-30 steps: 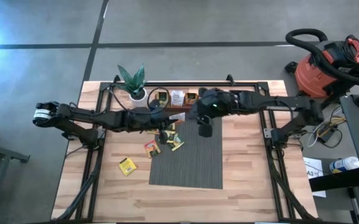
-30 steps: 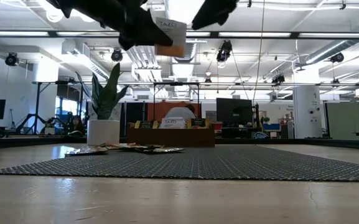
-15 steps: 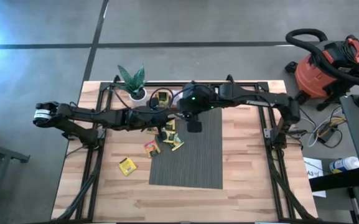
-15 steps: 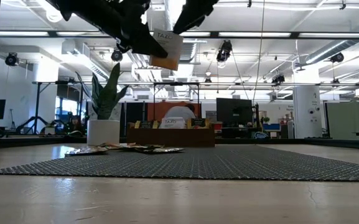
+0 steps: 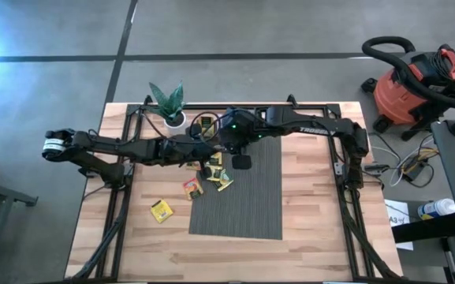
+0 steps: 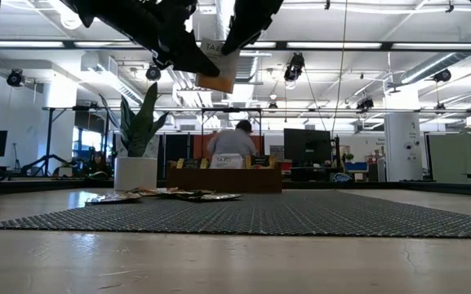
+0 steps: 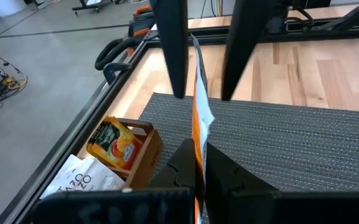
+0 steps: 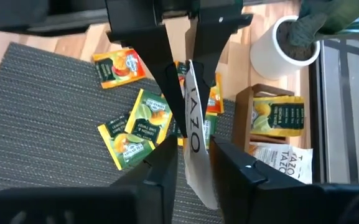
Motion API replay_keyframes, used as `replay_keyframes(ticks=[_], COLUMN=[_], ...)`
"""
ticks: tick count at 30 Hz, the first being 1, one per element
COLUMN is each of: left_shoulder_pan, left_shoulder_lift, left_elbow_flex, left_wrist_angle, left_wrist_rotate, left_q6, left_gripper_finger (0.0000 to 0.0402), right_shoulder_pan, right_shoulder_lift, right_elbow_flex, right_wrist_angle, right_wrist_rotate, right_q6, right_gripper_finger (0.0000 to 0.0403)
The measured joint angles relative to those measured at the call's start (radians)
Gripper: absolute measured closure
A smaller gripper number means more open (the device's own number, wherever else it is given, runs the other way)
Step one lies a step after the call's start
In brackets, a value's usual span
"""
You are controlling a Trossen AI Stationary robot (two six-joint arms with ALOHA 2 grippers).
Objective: Pick & Place Tea
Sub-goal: Put the white tea bag into the middle compartment of the wooden organizer
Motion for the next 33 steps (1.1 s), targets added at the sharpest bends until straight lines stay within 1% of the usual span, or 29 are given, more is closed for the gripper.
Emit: replay_keyframes(ticks=[7, 9, 13, 22, 25, 28, 33], left_shoulder_pan=[0.0, 0.0, -0.001, -0.002, -0.003, -0.008, -0.047], left_shoulder_lift=[0.0, 0.0, 0.0, 0.0, 0.0, -0.007, -0.065], left_elbow_flex=[0.0, 0.0, 0.0, -0.002, -0.002, -0.005, -0.051], left_wrist_angle=[-0.009, -0.016, -0.027, -0.097, -0.173, -0.217, -0.129], left_wrist_rotate=[0.02, 0.02, 0.001, -0.014, -0.071, -0.088, -0.093], left_q6=[-0.031, -0.051, -0.115, -0.235, -0.309, -0.405, -0.478], left_gripper_finger=[0.039, 0.039, 0.0379, 0.0298, 0.0278, 0.0271, 0.0269], right_shoulder_pan=[0.0, 0.0, -0.001, -0.026, -0.045, -0.08, -0.156], right_shoulder_lift=[-0.005, -0.005, -0.005, -0.007, -0.007, -0.005, 0.026], right_elbow_flex=[0.0, 0.0, -0.001, -0.001, -0.001, -0.004, -0.009], right_wrist_angle=[0.003, 0.004, 0.004, 0.004, 0.004, 0.004, 0.006], right_wrist_rotate=[0.005, 0.008, 0.008, 0.012, 0.011, 0.011, 0.011], right_q6=[0.001, 0.001, 0.001, 0.027, 0.027, 0.027, 0.021], right_gripper_finger=[0.0379, 0.039, 0.0394, 0.0394, 0.0394, 0.0394, 0.0394])
